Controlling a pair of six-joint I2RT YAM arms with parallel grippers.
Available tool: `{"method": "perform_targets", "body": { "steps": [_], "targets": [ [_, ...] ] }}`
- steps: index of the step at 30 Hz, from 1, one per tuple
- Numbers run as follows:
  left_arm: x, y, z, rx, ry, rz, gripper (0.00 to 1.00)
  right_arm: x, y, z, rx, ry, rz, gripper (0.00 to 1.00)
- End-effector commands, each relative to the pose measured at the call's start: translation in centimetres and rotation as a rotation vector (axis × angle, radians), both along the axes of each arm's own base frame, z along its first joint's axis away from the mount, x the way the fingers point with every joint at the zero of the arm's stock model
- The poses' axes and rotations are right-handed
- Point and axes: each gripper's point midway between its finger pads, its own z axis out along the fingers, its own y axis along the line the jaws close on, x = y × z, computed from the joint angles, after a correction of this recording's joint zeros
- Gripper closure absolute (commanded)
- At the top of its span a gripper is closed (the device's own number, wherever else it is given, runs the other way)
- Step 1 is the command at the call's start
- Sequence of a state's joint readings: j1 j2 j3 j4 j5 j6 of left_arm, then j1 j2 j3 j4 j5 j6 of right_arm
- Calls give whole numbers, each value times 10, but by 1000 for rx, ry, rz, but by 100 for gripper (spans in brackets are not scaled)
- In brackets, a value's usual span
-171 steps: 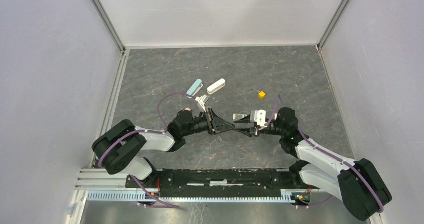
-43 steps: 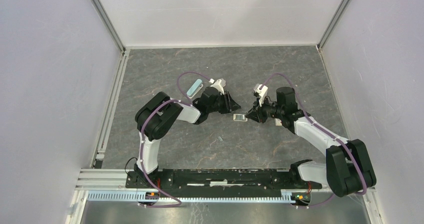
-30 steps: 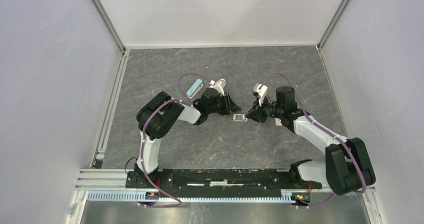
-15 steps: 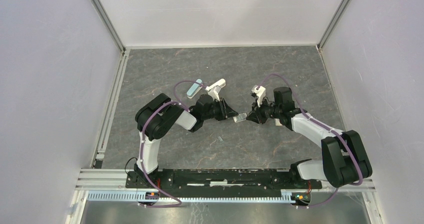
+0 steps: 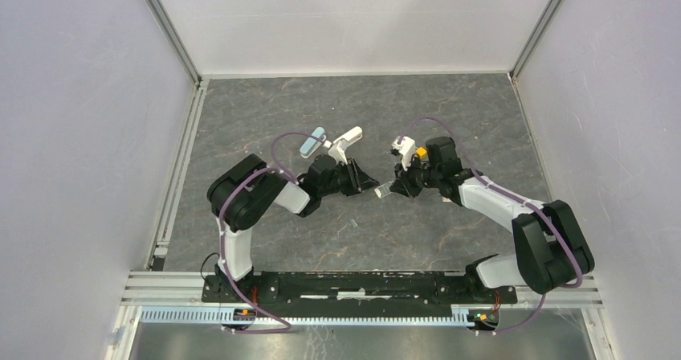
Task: Unload the staples from the stapler
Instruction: Adjust the staple box at the center of the board, then place the staple in the staple box.
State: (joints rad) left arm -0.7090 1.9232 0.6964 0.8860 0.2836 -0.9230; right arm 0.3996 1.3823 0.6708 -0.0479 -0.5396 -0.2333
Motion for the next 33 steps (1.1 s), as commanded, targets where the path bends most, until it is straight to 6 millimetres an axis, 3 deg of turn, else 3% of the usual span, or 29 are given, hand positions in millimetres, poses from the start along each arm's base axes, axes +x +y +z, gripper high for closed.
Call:
{"method": "perform_targets", "body": {
  "steps": [1,5,9,15,18,23,33],
  "targets": [
    [11,16,47,-17,-147,91,63,21,4,12,-59,-73,-35,86],
    [2,42,67,34,-236,141,62,24,6,5,-85,-37,-58,86],
    [-15,81,101,97,-348,222,61,24,5,-2,-91,-9,-111,87],
    [-45,134,140,133,-447,321,60,33,6,2,-81,-36,-184,86],
    [-59,152,147,125,-455,346,60,31,9,-1,-76,-21,-179,86],
    [-77,171,139,111,-428,372,60,28,13,-6,-76,3,-170,86],
    [-84,178,135,83,-406,385,60,28,18,-14,-92,-2,-167,85]
  ]
}}
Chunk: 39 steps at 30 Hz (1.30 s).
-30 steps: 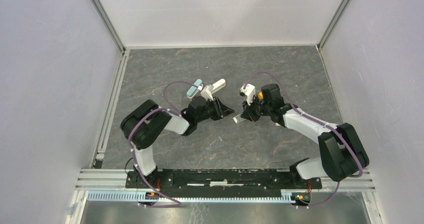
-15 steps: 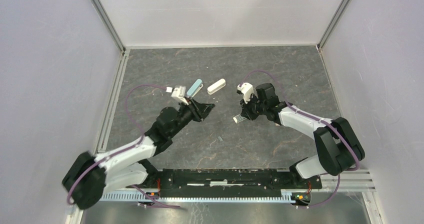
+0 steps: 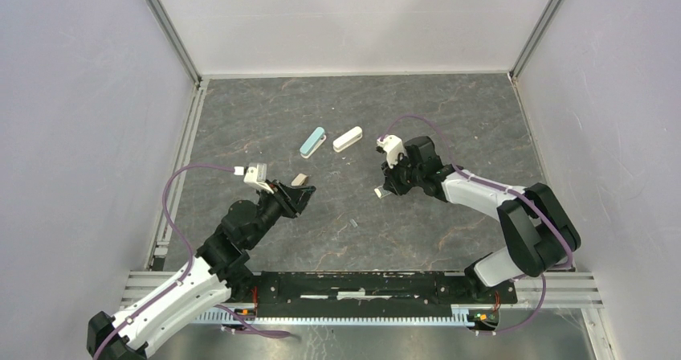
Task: Unload the staples from the stapler
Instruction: Place the staple in the staple box.
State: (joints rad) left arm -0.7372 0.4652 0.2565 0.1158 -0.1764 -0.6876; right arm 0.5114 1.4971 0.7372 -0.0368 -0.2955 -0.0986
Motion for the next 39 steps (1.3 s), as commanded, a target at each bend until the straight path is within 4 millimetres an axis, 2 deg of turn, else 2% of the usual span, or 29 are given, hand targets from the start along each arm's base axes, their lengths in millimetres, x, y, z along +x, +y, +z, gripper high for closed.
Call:
{"method": "perform_targets", "body": {
  "steps": [1,39],
  "targets": [
    [0,3,-1,-2,5,16,60,13,6,7,18,-49,-15,86],
    [-2,4,-9,-21,25,21,59,6,6,-10,-23,-20,11,80]
  ]
}}
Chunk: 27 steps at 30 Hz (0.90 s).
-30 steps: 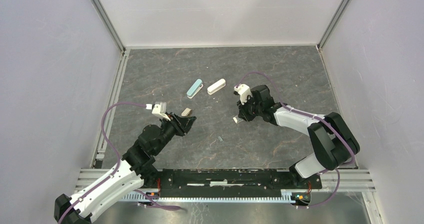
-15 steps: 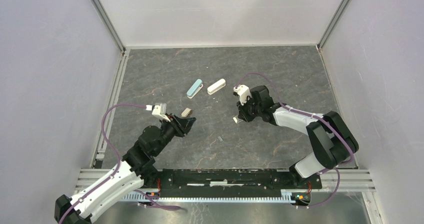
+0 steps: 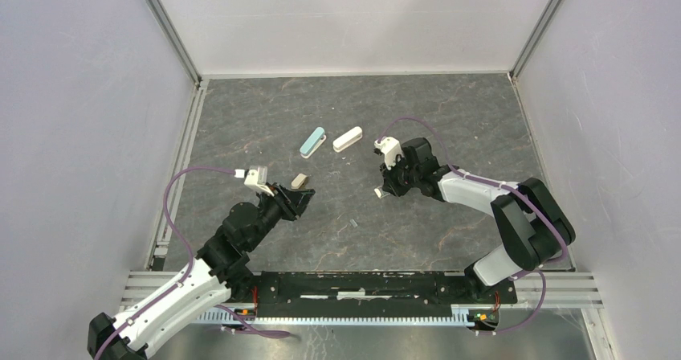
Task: Unload the staples from the stapler
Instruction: Place the staple in the staple box.
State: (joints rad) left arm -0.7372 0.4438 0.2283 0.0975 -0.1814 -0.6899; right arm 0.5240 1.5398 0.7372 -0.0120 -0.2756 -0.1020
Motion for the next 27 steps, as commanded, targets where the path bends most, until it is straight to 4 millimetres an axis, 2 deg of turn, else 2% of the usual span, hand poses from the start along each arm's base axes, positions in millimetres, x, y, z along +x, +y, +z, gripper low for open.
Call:
{"method": "perform_targets", "body": {
  "steps": [1,27],
  "targets": [
    [0,1,3,-36,5,15,59,5,4,3,1,-28,10,80],
    [0,1,6,-42,1,19,59,4,1,-2,-29,-32,9,77]
  ]
}}
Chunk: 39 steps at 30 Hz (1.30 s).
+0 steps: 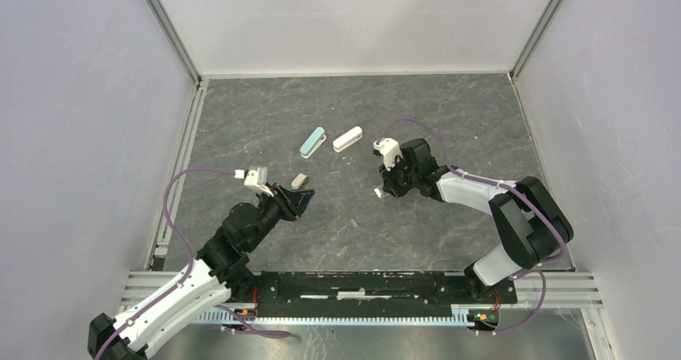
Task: Unload the staples from the stapler
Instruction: Place the staple in the staple box.
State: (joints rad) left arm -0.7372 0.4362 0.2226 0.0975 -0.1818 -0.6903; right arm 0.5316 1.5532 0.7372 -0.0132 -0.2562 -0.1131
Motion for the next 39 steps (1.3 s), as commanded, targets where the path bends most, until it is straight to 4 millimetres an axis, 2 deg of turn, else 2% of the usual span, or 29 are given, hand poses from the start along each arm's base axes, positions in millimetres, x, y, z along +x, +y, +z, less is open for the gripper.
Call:
{"method": "perform_targets", "body": {
  "steps": [1,21,24,34,39],
  "targets": [
    [1,1,7,-42,2,17,59,5,2,3,-5,-32,7,77],
    [1,1,8,-44,-1,18,59,3,4,3,-5,-31,16,72],
    [1,1,9,-44,-2,18,59,4,4,4,-4,-33,15,68],
    [1,0,10,-45,-2,17,59,7,5,15,8,-68,9,71],
    [1,-1,13,-46,-5,13,59,9,1,12,-12,-74,-4,75]
  ]
}}
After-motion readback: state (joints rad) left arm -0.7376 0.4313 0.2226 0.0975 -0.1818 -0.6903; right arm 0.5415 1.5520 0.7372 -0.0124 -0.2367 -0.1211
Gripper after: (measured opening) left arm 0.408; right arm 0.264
